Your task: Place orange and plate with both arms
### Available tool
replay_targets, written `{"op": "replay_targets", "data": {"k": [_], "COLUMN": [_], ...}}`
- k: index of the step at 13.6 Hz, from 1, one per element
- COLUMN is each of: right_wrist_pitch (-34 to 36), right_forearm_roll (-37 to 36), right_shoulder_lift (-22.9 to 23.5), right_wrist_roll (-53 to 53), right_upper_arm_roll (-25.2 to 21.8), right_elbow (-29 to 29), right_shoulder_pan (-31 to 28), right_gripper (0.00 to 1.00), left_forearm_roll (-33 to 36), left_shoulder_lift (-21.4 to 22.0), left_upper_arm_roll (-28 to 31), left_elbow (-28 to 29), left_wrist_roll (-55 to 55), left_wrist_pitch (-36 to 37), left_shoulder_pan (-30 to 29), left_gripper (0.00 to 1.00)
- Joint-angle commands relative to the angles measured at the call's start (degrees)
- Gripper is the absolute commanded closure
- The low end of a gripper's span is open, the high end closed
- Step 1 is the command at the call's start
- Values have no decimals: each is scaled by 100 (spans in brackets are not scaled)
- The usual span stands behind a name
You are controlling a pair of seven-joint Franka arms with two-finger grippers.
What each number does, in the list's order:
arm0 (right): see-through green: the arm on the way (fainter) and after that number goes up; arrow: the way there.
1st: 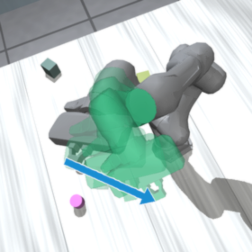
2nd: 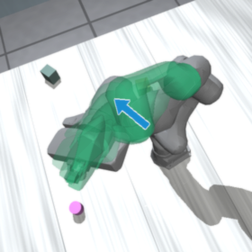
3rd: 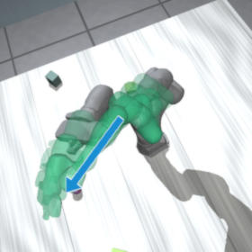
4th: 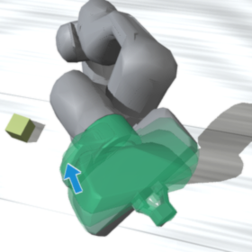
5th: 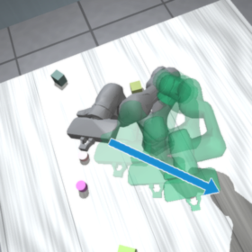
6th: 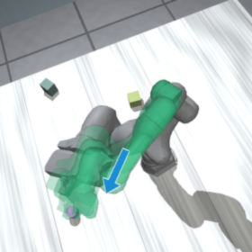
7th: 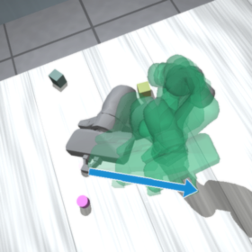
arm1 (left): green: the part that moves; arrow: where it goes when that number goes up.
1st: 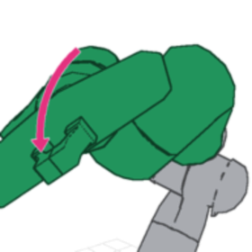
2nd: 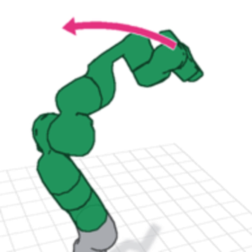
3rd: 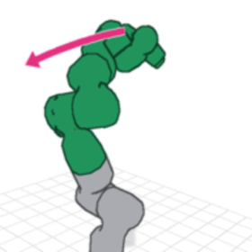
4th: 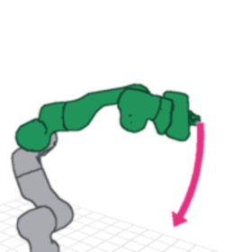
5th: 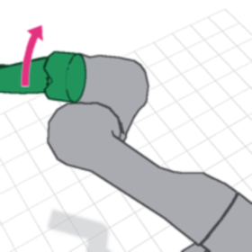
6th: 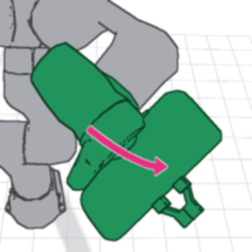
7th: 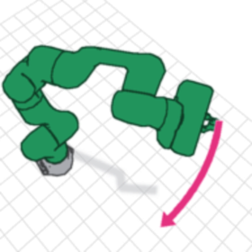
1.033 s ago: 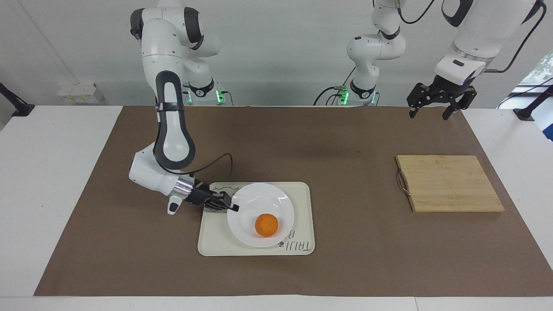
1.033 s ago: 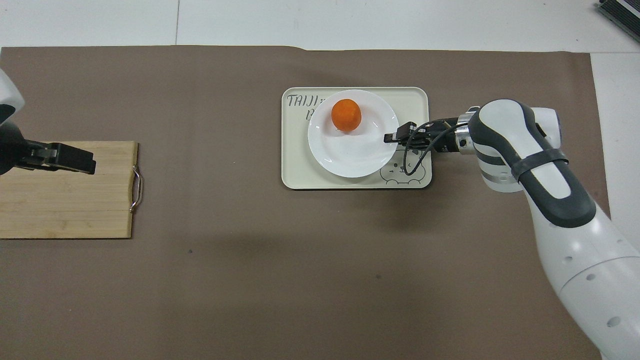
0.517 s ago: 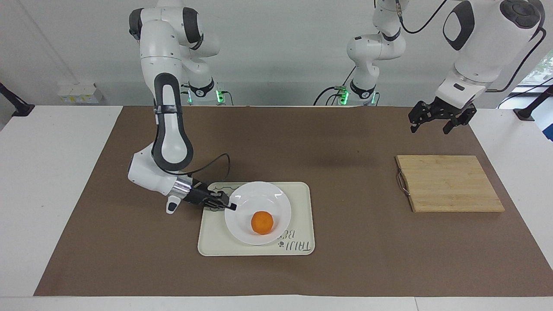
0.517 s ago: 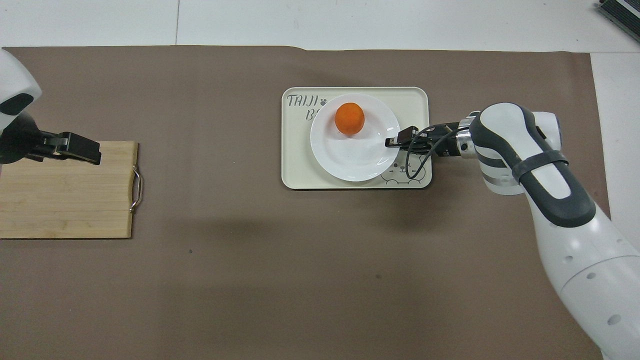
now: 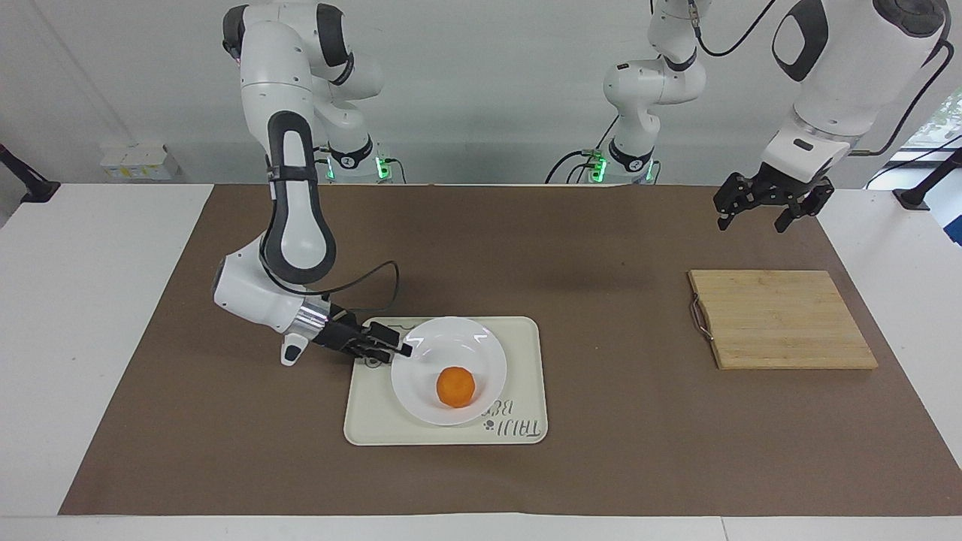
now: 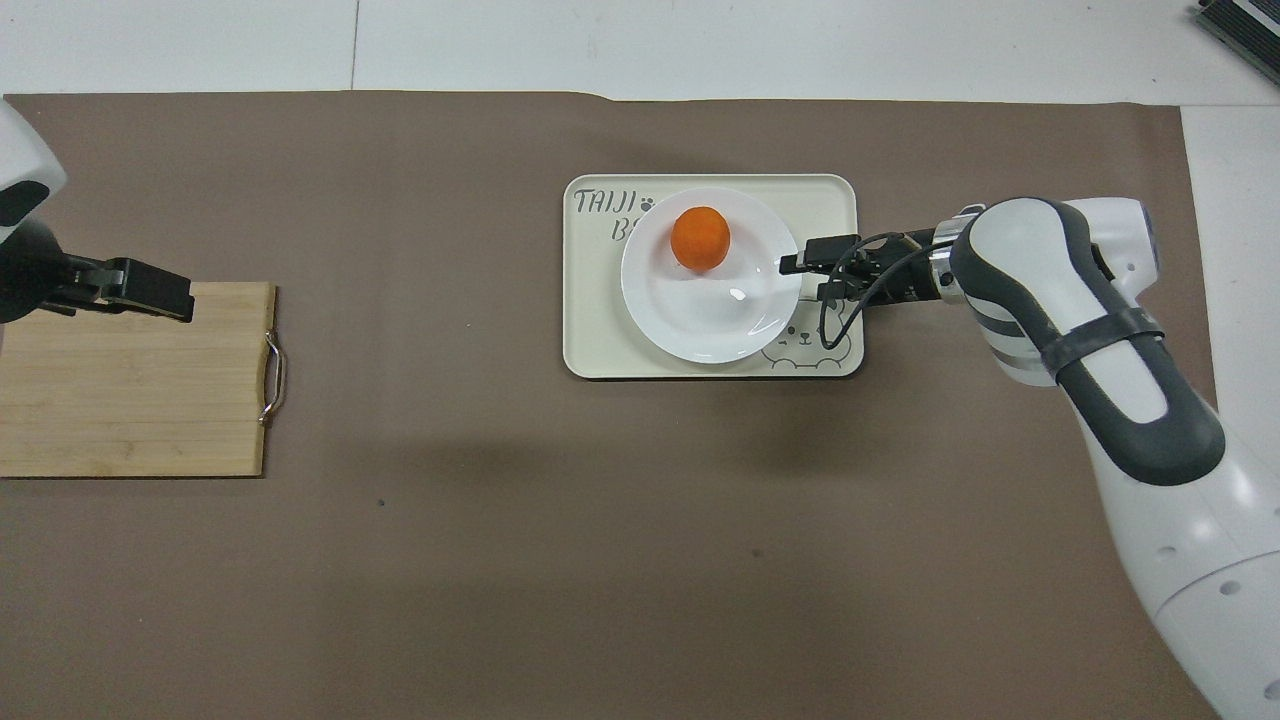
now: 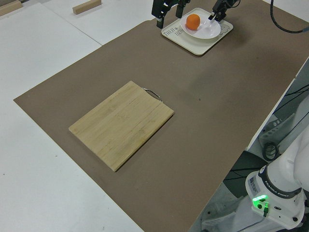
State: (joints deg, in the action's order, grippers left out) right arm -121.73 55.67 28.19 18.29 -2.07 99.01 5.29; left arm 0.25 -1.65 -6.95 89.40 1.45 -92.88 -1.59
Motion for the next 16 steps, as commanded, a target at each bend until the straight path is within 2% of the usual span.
{"op": "replay_targets", "data": {"k": [1,2,4,7,10,13,16], "right_wrist_pitch": [-8,-9,-9,53,534,1045,1642], "right_forearm_roll": [-687,-1020,-2133,-3726,-4213,-4695,-4863], "right_shoulder_lift": [-322,-436,-717,-1130,-1456,-1886,-2431], "right_wrist_roll": [-396,-483,-781,-2158,-2873,-2831,-2805], "right_upper_arm_roll": [-3,-21,-30,14,-12,-30,-30], "right_elbow": [-22,-22,-22,-14,-22,-22,-31], "right_shoulder_pan": [-36,-45,-71,-19,-10,-150,-308], "right_gripper": [0,0,0,0,0,0,0], "left_forearm_roll": [81,81,81,81,107,107,116], "left_shoulder_lift": [77,77,77,77,68,7,-2], "left_upper_arm_roll": [-44,-44,-44,-44,-44,-35,9], "left_elbow": [-2,-2,-2,-2,-11,-116,-134], "left_wrist_roll": [22,22,22,22,4,30,48], "left_wrist_pitch": [-19,-19,-19,-37,-54,103,218], "left_shoulder_pan": [-70,-61,-70,-70,-87,-79,-78], "left_gripper": [0,0,0,0,0,0,0]}}
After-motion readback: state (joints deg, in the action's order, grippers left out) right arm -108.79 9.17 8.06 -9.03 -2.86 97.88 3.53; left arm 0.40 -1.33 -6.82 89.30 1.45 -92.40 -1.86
